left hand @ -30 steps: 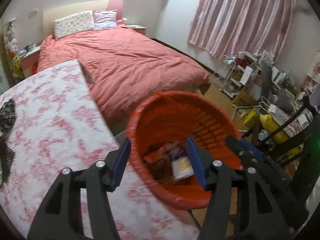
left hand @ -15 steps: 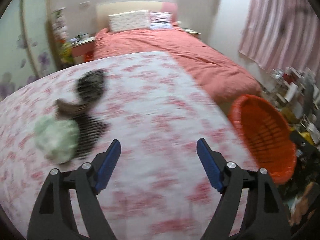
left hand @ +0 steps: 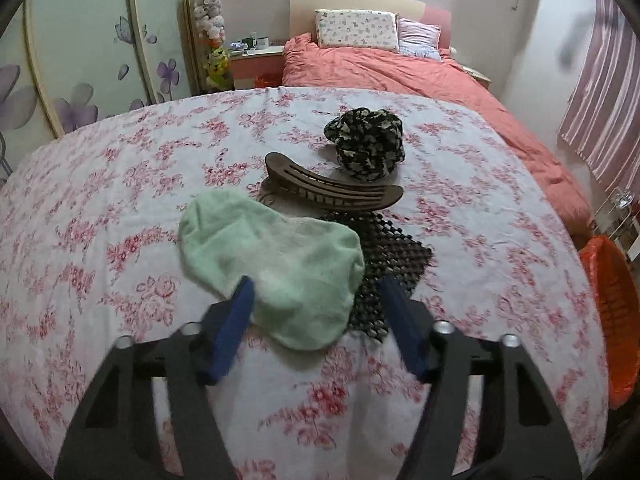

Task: Collect trash
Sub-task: 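Grasp the light green sock with the left tool, then grasp the black mesh pad with the right tool while the left tool holds the sock, then carry the sock and mesh pad over the basket and release both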

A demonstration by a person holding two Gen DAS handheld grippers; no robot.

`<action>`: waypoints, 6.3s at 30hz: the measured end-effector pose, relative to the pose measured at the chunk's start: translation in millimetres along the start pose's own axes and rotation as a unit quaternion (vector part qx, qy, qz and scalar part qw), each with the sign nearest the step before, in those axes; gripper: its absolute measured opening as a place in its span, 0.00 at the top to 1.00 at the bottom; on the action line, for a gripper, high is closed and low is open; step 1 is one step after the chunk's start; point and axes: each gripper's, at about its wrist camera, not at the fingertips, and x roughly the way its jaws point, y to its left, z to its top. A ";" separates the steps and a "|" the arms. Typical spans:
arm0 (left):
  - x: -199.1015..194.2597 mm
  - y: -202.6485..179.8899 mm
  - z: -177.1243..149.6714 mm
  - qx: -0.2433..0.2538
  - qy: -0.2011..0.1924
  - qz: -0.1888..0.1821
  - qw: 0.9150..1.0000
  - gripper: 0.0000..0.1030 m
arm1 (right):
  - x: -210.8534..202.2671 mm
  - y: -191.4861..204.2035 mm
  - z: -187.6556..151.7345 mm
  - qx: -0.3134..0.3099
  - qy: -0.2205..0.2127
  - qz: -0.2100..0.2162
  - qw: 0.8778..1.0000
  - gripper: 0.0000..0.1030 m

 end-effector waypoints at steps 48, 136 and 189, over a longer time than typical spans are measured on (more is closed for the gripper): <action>0.2 123.6 -6.5 -0.046 0.005 0.055 0.997 0.82 | 44.1 95.1 -23.1 -0.075 0.069 0.053 0.993 0.38; 2.2 130.1 -9.5 -0.041 0.001 0.038 0.998 0.81 | 98.5 155.2 -14.3 -0.121 0.095 0.054 0.987 0.90; -97.8 -298.9 -40.3 0.204 -0.027 -0.304 0.930 0.79 | -12.0 -113.3 36.7 0.089 -0.047 -0.045 0.994 0.85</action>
